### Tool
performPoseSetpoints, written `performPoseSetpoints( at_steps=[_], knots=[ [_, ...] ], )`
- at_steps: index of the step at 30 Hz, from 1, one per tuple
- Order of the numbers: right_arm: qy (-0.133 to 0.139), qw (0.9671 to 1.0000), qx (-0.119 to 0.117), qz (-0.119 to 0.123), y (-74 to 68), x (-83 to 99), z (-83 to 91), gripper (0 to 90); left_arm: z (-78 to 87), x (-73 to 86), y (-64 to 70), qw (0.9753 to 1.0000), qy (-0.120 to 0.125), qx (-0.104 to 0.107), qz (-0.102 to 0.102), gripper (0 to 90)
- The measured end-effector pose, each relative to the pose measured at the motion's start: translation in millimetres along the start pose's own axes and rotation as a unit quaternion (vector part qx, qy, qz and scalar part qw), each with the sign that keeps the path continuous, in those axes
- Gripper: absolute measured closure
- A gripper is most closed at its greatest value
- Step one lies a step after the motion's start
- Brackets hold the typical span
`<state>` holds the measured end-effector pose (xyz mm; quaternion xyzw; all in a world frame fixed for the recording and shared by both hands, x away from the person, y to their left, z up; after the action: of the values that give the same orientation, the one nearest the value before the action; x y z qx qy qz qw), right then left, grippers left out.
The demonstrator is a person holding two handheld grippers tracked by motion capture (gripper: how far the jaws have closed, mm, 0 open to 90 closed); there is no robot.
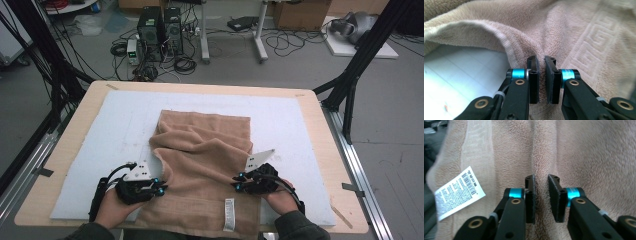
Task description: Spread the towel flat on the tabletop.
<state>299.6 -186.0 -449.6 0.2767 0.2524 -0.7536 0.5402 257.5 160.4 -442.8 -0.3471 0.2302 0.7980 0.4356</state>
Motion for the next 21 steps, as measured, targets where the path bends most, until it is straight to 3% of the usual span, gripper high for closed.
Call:
performPoseSetpoints(
  at_steps=[5, 8, 10, 13, 16, 18, 21],
  knots=[
    [0.005, 0.9997, -0.016, 0.019, -14.5, -5.5, -0.9, 79.9, 16.7, 9.3, 10.6, 0.9999, 0.010, 0.011, 0.004, 80.9],
    [0.018, 0.9988, -0.039, 0.024, -24.2, -9.5, 0.8, 74.3, 25.1, 7.1, 11.7, 0.9996, 0.024, 0.011, 0.012, 66.7],
    [0.030, 0.9985, -0.039, 0.024, -24.9, -13.2, 6.1, 71.1, 28.7, 1.4, 8.8, 0.9992, 0.035, 0.007, 0.018, 61.4],
    [0.044, 0.9985, -0.025, 0.020, -20.5, -16.8, 15.4, 67.5, 29.1, -10.1, 0.6, 0.9983, 0.052, 0.003, 0.026, 55.2],
    [0.041, 0.9990, 0.002, 0.016, -12.4, -15.6, 22.4, 66.2, 21.7, -19.0, -5.8, 0.9980, 0.057, 0.004, 0.028, 53.0],
    [0.033, 0.9992, 0.019, 0.012, -7.1, -12.2, 23.9, 64.7, 12.5, -24.1, -10.0, 0.9980, 0.056, 0.006, 0.029, 53.0],
    [0.025, 0.9993, 0.026, 0.001, -1.2, -4.6, 21.0, 63.8, -5.0, -28.9, -13.2, 0.9993, 0.034, 0.001, 0.014, 53.6]
  ],
)
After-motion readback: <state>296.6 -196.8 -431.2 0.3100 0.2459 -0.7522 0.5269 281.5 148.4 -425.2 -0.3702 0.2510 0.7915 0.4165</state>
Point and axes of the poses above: each handheld gripper's, and its own axes: z roughly backward along the jaws, x roughly out of its underside, y roughly to its right, the point moved 3 cm from there along -z, roughly forward along the jaws
